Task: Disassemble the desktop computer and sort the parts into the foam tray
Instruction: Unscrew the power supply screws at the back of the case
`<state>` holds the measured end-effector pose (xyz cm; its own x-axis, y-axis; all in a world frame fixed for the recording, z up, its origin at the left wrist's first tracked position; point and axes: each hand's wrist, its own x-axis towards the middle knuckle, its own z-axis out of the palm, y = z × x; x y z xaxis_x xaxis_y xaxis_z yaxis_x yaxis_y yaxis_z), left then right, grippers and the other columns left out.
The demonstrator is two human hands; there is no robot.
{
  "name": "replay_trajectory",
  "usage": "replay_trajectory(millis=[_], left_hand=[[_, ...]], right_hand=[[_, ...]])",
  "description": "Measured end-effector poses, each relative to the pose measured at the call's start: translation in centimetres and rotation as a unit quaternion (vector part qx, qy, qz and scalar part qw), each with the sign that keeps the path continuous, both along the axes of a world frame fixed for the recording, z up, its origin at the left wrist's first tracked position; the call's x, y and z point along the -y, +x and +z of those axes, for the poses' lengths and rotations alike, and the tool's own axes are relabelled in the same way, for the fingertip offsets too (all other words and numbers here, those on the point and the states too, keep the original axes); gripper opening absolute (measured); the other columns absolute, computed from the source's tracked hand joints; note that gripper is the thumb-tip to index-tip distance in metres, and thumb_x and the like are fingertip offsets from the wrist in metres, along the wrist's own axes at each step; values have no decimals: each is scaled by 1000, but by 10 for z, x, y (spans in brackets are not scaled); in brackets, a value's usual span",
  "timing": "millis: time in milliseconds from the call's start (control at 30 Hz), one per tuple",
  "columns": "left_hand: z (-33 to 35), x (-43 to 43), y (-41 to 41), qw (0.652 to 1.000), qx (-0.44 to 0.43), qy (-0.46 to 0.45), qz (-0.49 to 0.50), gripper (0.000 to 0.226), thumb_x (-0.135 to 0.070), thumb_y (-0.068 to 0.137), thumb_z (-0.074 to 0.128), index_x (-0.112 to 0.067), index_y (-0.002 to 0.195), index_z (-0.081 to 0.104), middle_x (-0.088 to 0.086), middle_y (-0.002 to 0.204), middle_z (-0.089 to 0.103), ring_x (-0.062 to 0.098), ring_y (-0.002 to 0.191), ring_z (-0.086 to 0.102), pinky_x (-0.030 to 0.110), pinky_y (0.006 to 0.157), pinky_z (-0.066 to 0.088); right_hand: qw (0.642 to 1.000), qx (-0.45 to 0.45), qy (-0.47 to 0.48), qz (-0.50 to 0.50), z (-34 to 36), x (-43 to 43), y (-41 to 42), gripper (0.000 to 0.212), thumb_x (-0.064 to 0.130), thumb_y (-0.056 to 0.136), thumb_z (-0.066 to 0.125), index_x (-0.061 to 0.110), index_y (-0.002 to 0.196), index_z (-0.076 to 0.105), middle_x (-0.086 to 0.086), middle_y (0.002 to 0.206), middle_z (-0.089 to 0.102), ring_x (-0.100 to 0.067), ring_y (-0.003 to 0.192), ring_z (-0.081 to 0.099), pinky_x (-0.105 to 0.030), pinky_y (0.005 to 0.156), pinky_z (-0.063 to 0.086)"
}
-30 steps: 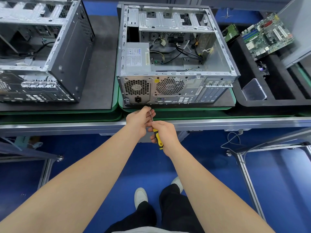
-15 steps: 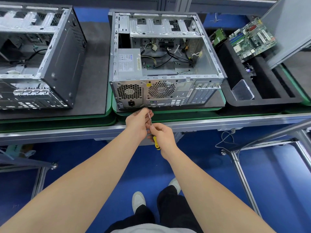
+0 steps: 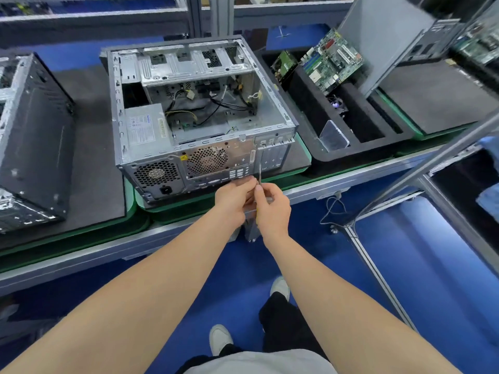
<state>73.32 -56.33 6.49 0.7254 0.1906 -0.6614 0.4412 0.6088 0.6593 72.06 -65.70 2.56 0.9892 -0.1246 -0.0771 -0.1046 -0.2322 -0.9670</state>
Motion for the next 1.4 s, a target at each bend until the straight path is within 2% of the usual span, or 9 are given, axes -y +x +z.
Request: replay_trajectory(millis=[167, 267, 400, 533, 733, 933, 1133, 1300, 1400], left_hand=[[9, 41, 32, 1000, 9, -15, -11, 26, 1, 86, 77, -1, 112, 73, 18, 96, 75, 23, 74, 73, 27, 56, 57], [10, 68, 56, 1000, 3, -10, -12, 29, -1, 84, 79, -2, 113, 74, 16, 107, 76, 26, 94, 75, 29, 67, 60], [9, 105, 94, 1000, -8, -19, -19, 26, -4, 86, 78, -4, 112, 74, 17, 108, 77, 25, 91, 74, 26, 61, 58], [4, 145, 139, 999, -22, 8, -28, 13, -8, 89, 77, -9, 102, 77, 14, 102, 78, 29, 102, 74, 40, 86, 62], [-1, 180, 212, 990, -7, 127, -57, 4, -16, 90, 77, -17, 93, 78, 3, 92, 79, 24, 94, 76, 35, 78, 63], [-14, 180, 258, 913, 30, 393, -105, 7, -26, 90, 77, -20, 93, 76, -5, 86, 76, 15, 82, 73, 41, 83, 62], [-27, 174, 271, 845, 30, 514, -143, 10, -19, 94, 72, -23, 99, 80, -9, 90, 75, 8, 85, 69, 36, 86, 59], [-26, 171, 272, 844, 33, 512, -154, 15, -14, 95, 71, -23, 102, 81, -7, 93, 77, 8, 65, 66, 36, 82, 62], [-25, 171, 271, 848, 35, 506, -151, 17, -12, 96, 70, -22, 103, 81, -5, 96, 78, 10, 65, 66, 39, 82, 62]], right_hand=[[996, 7, 4, -85, 6, 26, 29, 17, 29, 106, 56, 30, 92, 65, 10, 89, 69, 1, 79, 61, -11, 63, 43], [994, 7, 12, -109, 7, 50, 56, 16, 28, 104, 57, 24, 93, 68, 10, 87, 70, 4, 78, 62, -9, 62, 43], [991, 0, 21, -135, 8, 83, 97, 15, 25, 100, 60, 29, 87, 66, 11, 85, 70, 2, 76, 62, -12, 62, 45], [989, -11, 12, -145, 4, 118, 143, 15, 25, 100, 59, 24, 88, 67, 9, 82, 68, 0, 73, 60, -20, 65, 46], [993, -20, -54, -100, 8, 166, 217, 17, 28, 101, 60, 25, 87, 70, 9, 80, 71, -5, 76, 64, -21, 62, 46], [991, -19, -129, -31, 2, 188, 275, 21, 28, 103, 57, 20, 92, 73, 10, 77, 68, -3, 74, 61, -11, 61, 39], [984, -10, -175, 5, -9, 195, 296, 27, 26, 107, 52, 10, 100, 74, 5, 75, 64, -3, 68, 55, -8, 65, 38], [990, -22, -139, 9, -8, 195, 297, 29, 28, 107, 50, 10, 101, 72, -1, 78, 68, -20, 74, 69, -43, 74, 58], [990, -25, -137, 13, -6, 194, 295, 30, 28, 107, 49, 10, 99, 71, -3, 78, 68, -26, 73, 71, -48, 75, 58]])
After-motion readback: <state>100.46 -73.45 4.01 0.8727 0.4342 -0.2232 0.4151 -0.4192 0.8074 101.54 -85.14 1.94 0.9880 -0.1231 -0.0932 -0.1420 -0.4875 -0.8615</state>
